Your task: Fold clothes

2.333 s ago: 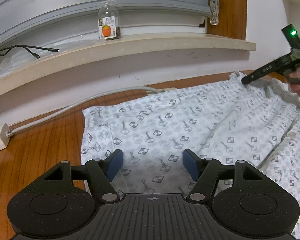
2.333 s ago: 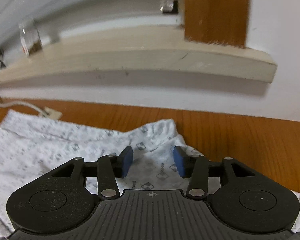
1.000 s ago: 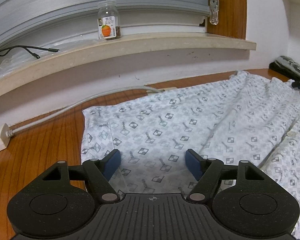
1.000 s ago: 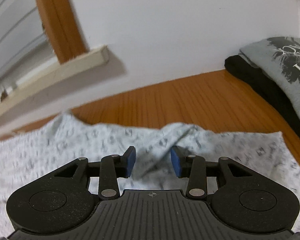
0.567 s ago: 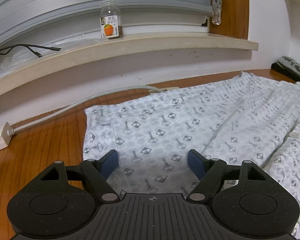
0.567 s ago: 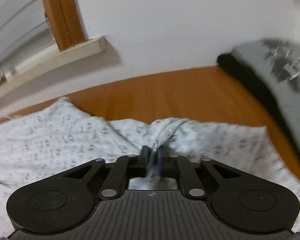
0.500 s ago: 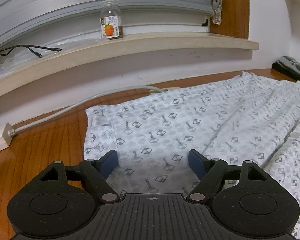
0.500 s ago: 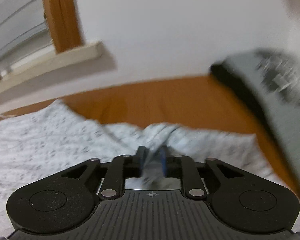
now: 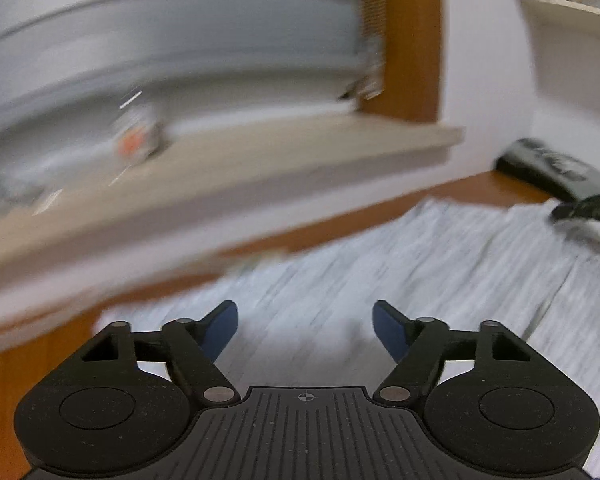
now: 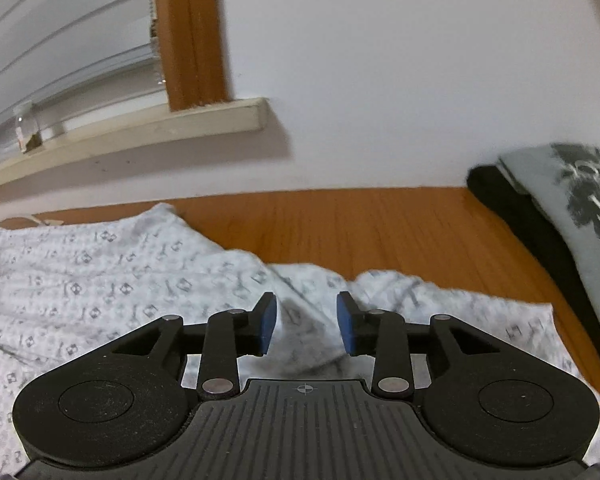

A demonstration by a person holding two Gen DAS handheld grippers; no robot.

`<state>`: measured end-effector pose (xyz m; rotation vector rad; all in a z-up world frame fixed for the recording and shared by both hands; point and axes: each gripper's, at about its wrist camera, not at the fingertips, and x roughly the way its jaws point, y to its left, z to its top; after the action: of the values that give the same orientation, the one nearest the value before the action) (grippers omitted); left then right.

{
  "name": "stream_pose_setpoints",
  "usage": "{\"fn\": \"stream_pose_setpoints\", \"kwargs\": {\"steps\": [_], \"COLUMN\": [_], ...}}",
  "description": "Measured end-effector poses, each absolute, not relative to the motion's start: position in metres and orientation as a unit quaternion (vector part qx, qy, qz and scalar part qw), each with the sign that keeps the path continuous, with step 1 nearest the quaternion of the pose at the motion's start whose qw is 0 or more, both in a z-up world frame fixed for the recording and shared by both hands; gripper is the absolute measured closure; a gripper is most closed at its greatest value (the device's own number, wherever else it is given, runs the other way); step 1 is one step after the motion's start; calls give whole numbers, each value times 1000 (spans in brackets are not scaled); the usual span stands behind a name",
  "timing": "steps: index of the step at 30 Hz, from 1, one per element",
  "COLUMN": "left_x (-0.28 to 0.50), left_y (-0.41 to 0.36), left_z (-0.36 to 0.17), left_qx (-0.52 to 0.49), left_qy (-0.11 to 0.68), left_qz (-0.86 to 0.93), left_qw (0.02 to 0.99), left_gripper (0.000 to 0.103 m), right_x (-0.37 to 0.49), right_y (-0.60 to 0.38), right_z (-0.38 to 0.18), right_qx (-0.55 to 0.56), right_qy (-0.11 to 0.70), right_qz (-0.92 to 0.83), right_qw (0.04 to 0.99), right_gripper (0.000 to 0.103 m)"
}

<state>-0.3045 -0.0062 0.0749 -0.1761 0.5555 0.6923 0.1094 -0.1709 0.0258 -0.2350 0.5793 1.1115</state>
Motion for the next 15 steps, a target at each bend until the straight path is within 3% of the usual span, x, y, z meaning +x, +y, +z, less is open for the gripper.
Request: {"fn": "stream_pose_setpoints", "kwargs": {"steps": [2, 10, 12, 15], "left_x": [-267, -126, -104, -83], "left_y": [4, 44, 50, 55], "left_z": [83, 54, 43, 32], "left_qx": [-85, -102, -104, -109], "left_qy": [265, 299, 311, 322], "left_qz": [302, 232, 227, 216], "left_qw": [912, 920, 917, 915], "left_gripper": [40, 39, 39, 50], "right_x": [113, 138, 146, 149], "right_y": [-180, -194, -192, -183], "right_z": [23, 18, 17, 17], "right_qx": [-103, -50, -31, -30], "right_qy": [283, 329, 339, 340], "right_qz": [515, 526, 525, 522], "right_qw": [803, 783, 780, 782], "right_gripper": [68, 67, 61, 59]}}
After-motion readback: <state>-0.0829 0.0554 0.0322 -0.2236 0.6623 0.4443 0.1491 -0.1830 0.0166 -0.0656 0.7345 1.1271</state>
